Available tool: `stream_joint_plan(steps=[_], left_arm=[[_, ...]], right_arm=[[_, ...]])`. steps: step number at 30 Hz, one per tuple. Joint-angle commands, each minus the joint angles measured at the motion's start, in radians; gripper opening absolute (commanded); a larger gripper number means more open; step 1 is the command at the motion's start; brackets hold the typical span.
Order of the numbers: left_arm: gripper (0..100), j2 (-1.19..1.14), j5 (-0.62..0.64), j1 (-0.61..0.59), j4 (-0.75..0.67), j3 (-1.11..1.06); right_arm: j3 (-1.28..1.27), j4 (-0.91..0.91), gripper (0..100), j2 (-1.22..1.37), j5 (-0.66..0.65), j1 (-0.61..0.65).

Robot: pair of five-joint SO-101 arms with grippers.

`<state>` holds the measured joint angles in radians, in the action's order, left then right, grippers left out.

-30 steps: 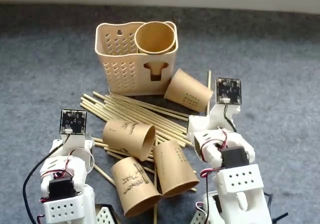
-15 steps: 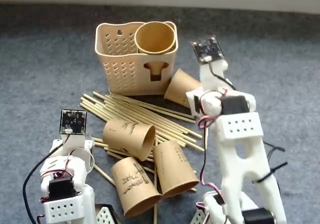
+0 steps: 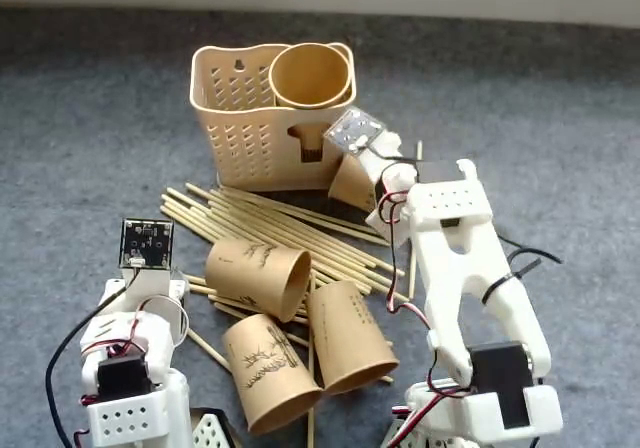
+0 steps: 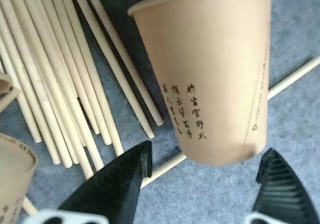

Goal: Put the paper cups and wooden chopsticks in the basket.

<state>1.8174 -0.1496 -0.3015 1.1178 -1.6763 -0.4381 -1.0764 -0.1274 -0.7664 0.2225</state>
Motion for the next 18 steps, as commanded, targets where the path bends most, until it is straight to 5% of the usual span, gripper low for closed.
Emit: stream_joint_plan(steps=[1,18], left_arm=[[14,0.005,-0.008,-0.012,-0.014,-0.019],[14,0.005,-0.008,-0.012,-0.014,-0.019]], right_arm=[[0.044,0.094,32.9,0.024,-0.038,-0.012],[0.036,0.159,32.8,0.179,-0.135,-0.010]])
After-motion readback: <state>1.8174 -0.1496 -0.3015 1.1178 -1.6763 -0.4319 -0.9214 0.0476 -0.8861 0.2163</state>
